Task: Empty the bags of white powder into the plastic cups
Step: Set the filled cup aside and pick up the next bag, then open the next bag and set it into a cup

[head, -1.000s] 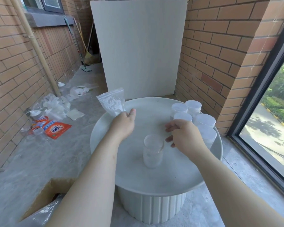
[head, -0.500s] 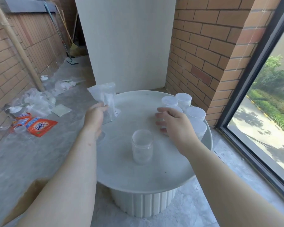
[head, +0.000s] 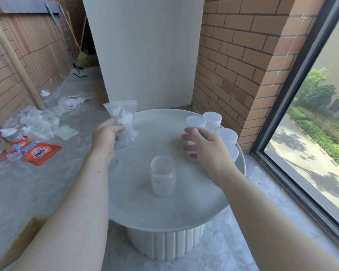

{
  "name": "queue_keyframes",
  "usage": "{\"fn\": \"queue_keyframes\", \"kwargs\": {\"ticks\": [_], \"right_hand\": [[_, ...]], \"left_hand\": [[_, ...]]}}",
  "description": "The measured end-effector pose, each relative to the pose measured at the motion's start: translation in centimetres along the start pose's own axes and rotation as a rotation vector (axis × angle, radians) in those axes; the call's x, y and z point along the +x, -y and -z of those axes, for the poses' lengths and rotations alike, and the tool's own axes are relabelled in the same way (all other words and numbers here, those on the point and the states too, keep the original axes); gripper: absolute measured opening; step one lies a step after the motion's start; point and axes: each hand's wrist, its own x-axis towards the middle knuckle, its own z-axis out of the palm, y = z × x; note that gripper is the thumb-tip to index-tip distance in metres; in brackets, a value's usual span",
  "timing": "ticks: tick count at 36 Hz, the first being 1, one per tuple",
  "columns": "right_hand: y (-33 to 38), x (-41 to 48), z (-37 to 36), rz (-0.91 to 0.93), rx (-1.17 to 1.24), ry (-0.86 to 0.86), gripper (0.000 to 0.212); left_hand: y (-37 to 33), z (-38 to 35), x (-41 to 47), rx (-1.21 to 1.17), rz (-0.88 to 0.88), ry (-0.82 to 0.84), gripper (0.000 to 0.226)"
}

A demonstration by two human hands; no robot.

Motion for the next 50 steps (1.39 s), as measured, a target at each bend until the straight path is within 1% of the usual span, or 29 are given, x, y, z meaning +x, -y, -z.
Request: {"fn": "queue_keyframes", "kwargs": {"ticks": [3,5,6,9,10,12,15,17,20,23,26,28,31,36,38,41,43,46,48,49,50], "right_hand": [[0.2,0.0,0.0,0.009,-0.002,-0.004,0.024],[0.3,0.0,0.1,0.015,0.001,-0.004,0.025],[0.3,0.0,0.1,0.021,-0.001,-0.003,0.025],[0.4,-0.1,0.0,0.044,-0.01,0.0,0.024],[0.4,-0.1,0.0,0.053,-0.016,-0.003,0.024],[0.3,-0.1,-0.1,0.08,-0.034,-0.011,0.023],[0.4,-0.1,0.0,0.12,-0.057,-0.027,0.023],[0.5,-0.2,0.1,0.151,-0.078,-0.031,0.023],[0.7,-0.5,0.0,0.18,-0.141,0.002,0.02],[0.6,-0.8,-0.5,0.12,-0.181,0.081,0.032],[0.0,-1.4,-1.2,-0.078,-0.139,0.182,0.051],[-0.5,-1.8,-1.6,-0.182,-0.135,0.224,0.058],[-0.9,-2.2,-2.2,-0.231,-0.157,0.261,0.062],[-1.0,-3.0,-2.8,-0.246,-0.181,0.36,0.062],[-0.8,-3.0,-2.7,-0.191,-0.236,0.371,0.055],[0.3,-2.6,-1.9,0.035,-0.371,0.259,0.036],[1.3,-2.5,-1.3,0.225,-0.407,0.102,0.03],[2.0,-2.3,-0.4,0.566,-0.446,-0.234,0.028],[2.2,-2.1,-0.2,0.78,-0.548,-0.426,0.019],[2.2,-2.0,-0.2,0.824,-0.6,-0.458,0.018],[2.1,-1.9,-0.2,0.817,-0.637,-0.443,0.022]], "left_hand": [[-0.1,-0.6,0.2,-0.023,-0.033,-0.056,0.032],[-0.2,-1.0,0.1,0.062,-0.055,-0.118,0.02],[-0.2,-1.1,0.1,0.1,-0.067,-0.145,0.019],[-0.3,-1.3,-0.5,0.179,-0.104,-0.18,0.028],[-0.4,-1.4,-0.7,0.21,-0.125,-0.159,0.027],[-0.6,-1.9,-1.2,0.294,-0.179,-0.076,0.009],[-1.3,-2.7,-2.1,0.342,-0.228,0.005,0.014],[-2.1,-3.4,-2.9,0.356,-0.258,0.044,0.013],[-3.0,-4.2,-4.0,0.398,-0.272,0.096,0.014],[-3.1,-4.6,-4.7,0.447,-0.238,0.132,0.016],[-2.6,-4.7,-5.5,0.518,-0.228,0.153,0.017],[-2.3,-4.9,-6.0,0.545,-0.211,0.17,0.016],[-2.4,-5.1,-6.6,0.546,-0.172,0.197,0.014],[-2.9,-4.8,-7.0,0.418,-0.106,0.223,0.015],[-3.1,-4.6,-7.1,0.388,-0.09,0.236,0.015],[-3.6,-4.4,-7.4,0.369,-0.087,0.254,0.017],[-3.9,-4.2,-7.6,0.36,-0.094,0.275,0.018],[-4.6,-4.2,-8.1,0.341,-0.12,0.347,0.019],[-4.9,-4.4,-8.6,0.299,-0.135,0.406,0.021],[-5.1,-4.5,-8.8,0.281,-0.141,0.429,0.021],[-5.2,-4.6,-9.0,0.272,-0.146,0.448,0.021]]}}
